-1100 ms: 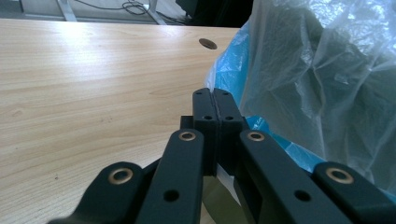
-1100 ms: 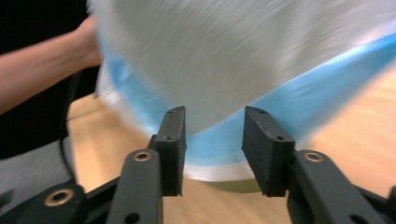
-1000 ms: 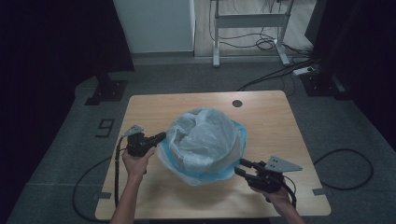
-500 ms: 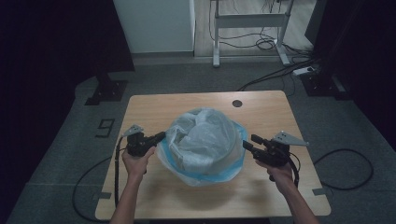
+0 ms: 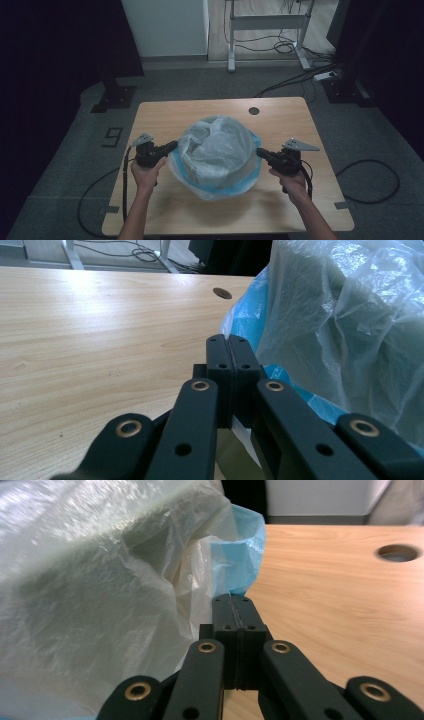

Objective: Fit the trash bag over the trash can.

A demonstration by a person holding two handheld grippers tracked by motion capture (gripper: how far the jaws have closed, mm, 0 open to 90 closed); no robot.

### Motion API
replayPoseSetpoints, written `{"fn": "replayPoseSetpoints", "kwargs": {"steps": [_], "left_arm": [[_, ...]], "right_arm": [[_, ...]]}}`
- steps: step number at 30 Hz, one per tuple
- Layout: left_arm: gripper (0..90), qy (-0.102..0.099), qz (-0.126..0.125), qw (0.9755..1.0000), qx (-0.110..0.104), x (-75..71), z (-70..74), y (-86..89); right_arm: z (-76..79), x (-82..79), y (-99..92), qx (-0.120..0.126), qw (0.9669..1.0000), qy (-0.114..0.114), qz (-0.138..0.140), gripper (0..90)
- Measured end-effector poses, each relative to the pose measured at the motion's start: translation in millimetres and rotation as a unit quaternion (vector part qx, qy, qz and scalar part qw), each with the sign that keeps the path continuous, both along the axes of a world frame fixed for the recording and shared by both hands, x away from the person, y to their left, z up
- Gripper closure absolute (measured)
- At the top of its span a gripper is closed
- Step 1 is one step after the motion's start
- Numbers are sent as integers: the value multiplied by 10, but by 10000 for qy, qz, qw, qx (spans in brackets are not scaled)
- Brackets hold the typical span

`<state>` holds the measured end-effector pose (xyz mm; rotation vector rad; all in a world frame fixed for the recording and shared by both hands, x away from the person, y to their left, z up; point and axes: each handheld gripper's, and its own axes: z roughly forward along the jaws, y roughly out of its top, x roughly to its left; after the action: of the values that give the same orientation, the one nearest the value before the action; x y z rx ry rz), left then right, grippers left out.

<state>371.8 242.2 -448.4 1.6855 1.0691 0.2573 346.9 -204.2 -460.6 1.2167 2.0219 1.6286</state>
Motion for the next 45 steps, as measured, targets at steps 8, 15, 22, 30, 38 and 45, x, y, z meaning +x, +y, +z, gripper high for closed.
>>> {"fn": "replayPoseSetpoints", "kwargs": {"steps": [8, 15, 22, 30, 38, 45], "left_arm": [[893, 88, 15, 9999, 89, -26, -61, -31], [894, 206, -44, 9992, 352, -69, -115, -83], [893, 426, -109, 9976, 542, -72, -142, -146], [893, 455, -151, 9972, 580, -93, -177, -153], [890, 361, -125, 9980, 507, -115, -151, -96], [889, 346, -104, 9983, 465, -110, -139, -112]], "right_arm": [[-239, -20, 138, -1087, 9934, -21, -365, 892], [-520, 12, 240, -1192, 9918, 279, -370, 891], [-600, 33, 310, -1308, 9901, 434, -272, 891], [-689, 66, 284, -1334, 9887, 595, -336, 890], [-294, -269, 123, -588, 9971, -241, -427, 671], [-107, -646, 210, -190, 9967, -462, 634, 596]]}}
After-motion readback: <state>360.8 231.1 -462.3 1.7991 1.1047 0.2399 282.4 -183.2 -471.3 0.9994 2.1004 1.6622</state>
